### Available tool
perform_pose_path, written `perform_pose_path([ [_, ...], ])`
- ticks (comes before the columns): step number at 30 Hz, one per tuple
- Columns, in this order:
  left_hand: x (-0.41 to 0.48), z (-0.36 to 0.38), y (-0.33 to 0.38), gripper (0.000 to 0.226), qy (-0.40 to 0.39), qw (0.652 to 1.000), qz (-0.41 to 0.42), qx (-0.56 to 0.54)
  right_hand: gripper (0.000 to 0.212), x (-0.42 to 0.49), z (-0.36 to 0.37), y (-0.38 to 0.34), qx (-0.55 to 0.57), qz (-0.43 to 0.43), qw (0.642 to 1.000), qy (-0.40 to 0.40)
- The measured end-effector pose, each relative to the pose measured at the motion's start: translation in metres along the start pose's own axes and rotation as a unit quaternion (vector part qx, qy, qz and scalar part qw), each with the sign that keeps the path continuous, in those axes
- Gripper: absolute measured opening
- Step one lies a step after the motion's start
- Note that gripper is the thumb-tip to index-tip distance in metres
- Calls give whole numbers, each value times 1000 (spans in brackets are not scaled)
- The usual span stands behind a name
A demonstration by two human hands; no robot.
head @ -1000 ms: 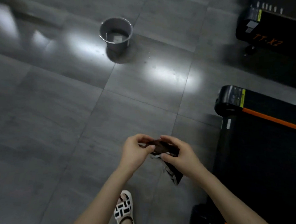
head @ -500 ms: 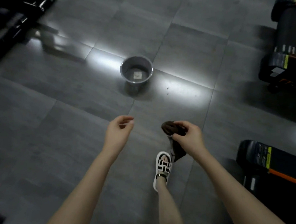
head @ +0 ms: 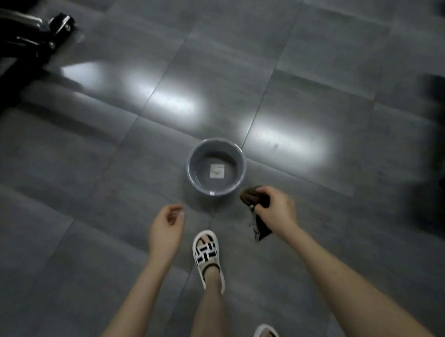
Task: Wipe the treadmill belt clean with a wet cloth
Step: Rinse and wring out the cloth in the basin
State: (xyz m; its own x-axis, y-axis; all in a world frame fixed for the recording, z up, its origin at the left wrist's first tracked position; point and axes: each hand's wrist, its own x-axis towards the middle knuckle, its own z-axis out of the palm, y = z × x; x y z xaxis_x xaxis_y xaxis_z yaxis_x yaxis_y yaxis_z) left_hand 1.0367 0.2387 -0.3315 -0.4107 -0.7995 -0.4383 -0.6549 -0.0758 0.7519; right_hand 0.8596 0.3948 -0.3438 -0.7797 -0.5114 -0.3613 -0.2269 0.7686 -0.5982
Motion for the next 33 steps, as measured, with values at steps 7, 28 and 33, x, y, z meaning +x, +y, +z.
perform_pose_path([
  [7,179,82,-26,24,-53,996,21,64,40,169,99,30,-26,16,999,-43],
  [28,466,256,-160,29,-67,983,90,147,68,409,342,154,-438,-305,822,-198],
  [33,451,256,-169,30,-96,980,72,158,76,404,334,160,-440,-357,789,-238],
])
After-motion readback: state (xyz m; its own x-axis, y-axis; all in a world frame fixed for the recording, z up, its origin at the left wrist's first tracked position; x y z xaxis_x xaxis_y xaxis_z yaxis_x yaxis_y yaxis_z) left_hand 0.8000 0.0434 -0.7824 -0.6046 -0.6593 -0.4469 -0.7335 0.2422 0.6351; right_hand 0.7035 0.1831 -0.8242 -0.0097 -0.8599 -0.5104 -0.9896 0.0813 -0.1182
